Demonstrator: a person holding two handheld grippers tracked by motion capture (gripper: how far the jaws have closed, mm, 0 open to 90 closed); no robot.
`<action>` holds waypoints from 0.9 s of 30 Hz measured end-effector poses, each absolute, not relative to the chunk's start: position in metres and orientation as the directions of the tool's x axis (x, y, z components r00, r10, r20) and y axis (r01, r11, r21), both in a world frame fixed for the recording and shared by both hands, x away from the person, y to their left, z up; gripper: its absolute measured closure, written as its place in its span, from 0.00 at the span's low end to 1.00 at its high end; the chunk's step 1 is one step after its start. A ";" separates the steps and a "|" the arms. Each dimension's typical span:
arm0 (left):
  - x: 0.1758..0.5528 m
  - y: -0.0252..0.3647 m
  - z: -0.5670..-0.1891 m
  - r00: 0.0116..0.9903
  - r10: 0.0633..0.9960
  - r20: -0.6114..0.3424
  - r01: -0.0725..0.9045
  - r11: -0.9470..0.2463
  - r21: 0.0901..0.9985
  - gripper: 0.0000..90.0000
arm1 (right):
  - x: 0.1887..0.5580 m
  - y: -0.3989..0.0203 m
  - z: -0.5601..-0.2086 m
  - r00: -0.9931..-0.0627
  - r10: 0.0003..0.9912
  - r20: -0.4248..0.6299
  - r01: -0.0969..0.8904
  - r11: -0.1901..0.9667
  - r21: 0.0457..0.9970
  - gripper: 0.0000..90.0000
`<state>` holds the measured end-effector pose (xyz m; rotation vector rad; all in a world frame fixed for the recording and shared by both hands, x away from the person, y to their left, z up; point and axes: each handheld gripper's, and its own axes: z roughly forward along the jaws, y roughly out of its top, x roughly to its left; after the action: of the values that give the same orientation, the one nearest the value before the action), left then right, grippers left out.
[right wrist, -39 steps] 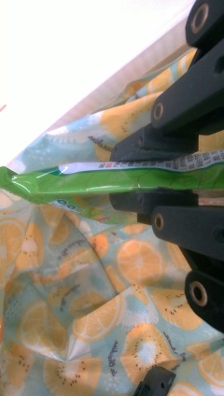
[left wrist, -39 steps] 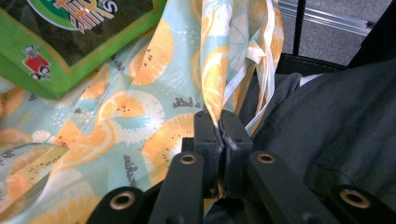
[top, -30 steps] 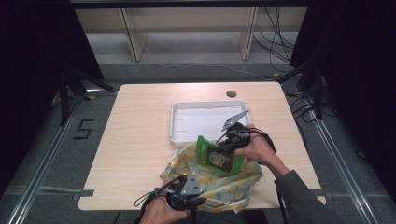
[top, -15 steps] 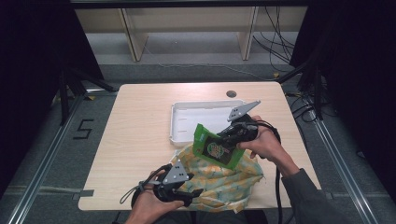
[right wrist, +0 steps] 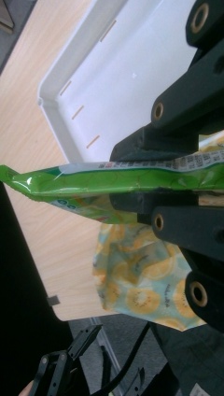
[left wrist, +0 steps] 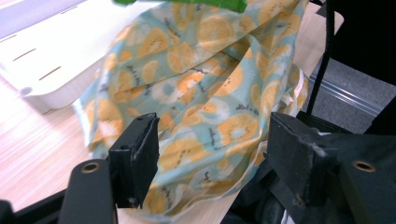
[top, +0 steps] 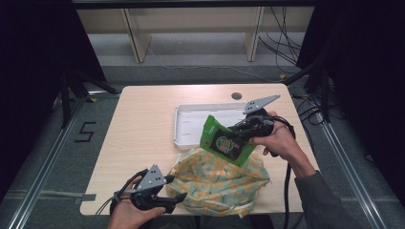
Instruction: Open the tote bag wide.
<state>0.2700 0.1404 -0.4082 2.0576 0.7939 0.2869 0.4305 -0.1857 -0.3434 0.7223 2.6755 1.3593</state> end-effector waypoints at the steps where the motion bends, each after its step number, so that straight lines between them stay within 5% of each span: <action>1: 0.270 0.145 -0.407 0.770 0.633 -0.076 0.421 -0.415 0.807 0.36 | 0.432 -0.187 -0.342 -0.893 0.428 0.140 0.363 0.501 0.786 0.86; 27: 0.255 0.189 -0.436 0.695 0.713 -0.092 0.501 -0.388 0.774 0.25 | 0.450 -0.216 -0.336 -0.840 0.515 0.172 0.415 0.405 0.815 0.86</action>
<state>0.2554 0.1887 -0.4364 2.0707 0.9273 0.3243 0.4504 -0.2156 -0.3358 0.8449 2.5425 1.4269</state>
